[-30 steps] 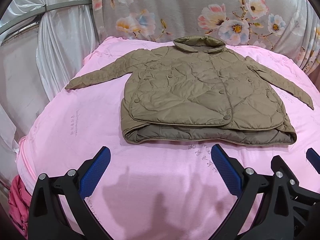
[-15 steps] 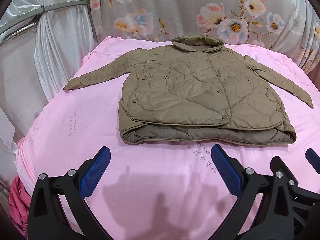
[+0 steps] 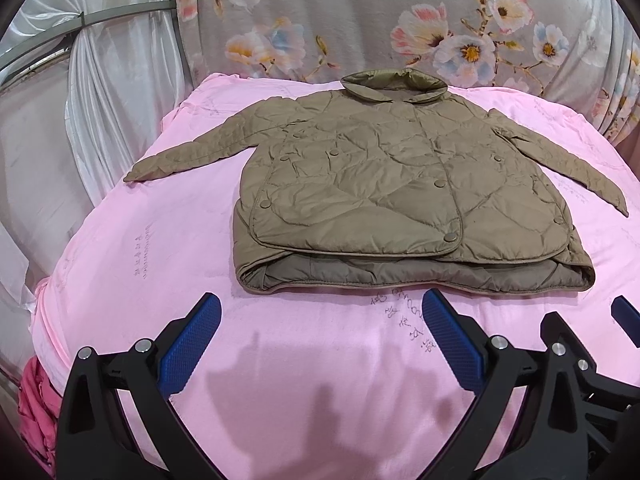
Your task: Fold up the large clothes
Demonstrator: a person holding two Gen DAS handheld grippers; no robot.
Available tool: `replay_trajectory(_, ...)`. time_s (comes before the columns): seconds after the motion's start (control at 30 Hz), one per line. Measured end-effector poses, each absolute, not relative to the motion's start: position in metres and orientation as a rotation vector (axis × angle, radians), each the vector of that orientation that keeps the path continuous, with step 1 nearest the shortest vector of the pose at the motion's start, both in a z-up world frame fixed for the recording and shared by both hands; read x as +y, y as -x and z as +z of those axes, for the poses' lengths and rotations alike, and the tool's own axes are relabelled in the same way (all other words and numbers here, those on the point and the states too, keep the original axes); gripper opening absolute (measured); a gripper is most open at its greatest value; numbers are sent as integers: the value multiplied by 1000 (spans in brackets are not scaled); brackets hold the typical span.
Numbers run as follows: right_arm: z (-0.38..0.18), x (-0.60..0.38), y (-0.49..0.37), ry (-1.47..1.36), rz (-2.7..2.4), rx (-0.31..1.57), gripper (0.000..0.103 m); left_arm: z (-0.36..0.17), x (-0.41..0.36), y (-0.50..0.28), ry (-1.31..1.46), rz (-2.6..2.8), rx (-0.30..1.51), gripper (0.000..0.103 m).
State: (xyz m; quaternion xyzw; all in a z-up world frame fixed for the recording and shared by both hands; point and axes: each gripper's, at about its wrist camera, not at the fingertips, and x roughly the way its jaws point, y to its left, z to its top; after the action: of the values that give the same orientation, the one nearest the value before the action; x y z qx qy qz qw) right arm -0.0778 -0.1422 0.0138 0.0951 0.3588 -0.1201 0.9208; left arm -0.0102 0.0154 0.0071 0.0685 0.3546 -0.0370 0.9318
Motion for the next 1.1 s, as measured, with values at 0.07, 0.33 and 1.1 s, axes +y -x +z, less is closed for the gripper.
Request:
replay_trajectory(0.07, 11, -144, 78, -194, -247, 741, 98, 7, 15, 10, -141, -75, 727, 98)
replay_trajectory(0.33, 9, -150, 67, -199, -247, 758, 98, 4, 9, 5, -149, -79, 736, 98)
replay_trajectory(1.1, 4, -243, 11, -377, -250, 768, 98, 8, -3, -59, -164, -65, 730, 98)
